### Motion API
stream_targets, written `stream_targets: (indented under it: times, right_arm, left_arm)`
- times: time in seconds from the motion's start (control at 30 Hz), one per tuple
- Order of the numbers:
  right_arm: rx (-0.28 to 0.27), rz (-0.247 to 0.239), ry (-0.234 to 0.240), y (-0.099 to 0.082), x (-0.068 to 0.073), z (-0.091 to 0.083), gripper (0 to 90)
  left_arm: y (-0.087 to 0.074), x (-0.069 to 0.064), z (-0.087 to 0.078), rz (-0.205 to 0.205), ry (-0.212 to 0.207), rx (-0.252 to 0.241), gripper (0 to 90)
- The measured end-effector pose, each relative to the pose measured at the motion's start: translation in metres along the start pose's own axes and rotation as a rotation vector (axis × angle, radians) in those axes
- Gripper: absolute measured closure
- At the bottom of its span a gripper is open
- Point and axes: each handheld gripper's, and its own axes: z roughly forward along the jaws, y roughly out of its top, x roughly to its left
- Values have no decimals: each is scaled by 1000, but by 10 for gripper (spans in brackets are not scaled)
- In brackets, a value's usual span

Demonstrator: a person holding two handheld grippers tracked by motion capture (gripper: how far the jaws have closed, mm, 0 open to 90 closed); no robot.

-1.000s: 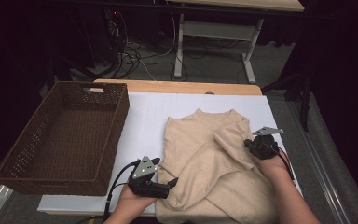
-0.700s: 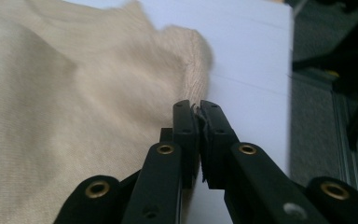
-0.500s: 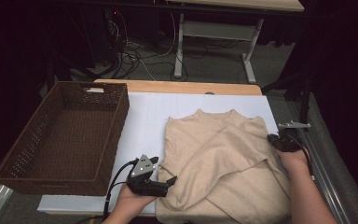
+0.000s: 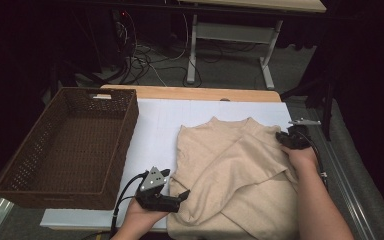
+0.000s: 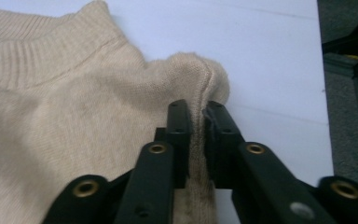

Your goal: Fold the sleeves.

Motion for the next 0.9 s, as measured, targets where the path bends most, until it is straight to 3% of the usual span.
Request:
stream_targets:
  times: [0.07, 0.2, 0.33, 0.6, 0.77, 0.9]
  right_arm:
    - [9, -15, -32, 6, -3, 1, 847]
    - [27, 5, -51, 10, -17, 1, 842]
    - [11, 13, -50, 10, -17, -5, 698]
    - [-53, -54, -20, -15, -6, -73, 698]
    - [-89, -130, 25, -49, 11, -116, 752]
    - [-97, -151, 67, -66, 19, -133, 727]
  left_arm:
    - [0, -1, 0, 6, -1, -1, 52]
    - [1, -1, 2, 6, -4, 0, 52]
    - [1, 0, 2, 9, -1, 3, 51]
    - [2, 3, 7, 2, 0, 20, 51]
    - [2, 1, 4, 3, -1, 13, 51]
    - [2, 1, 3, 4, -2, 8, 51]
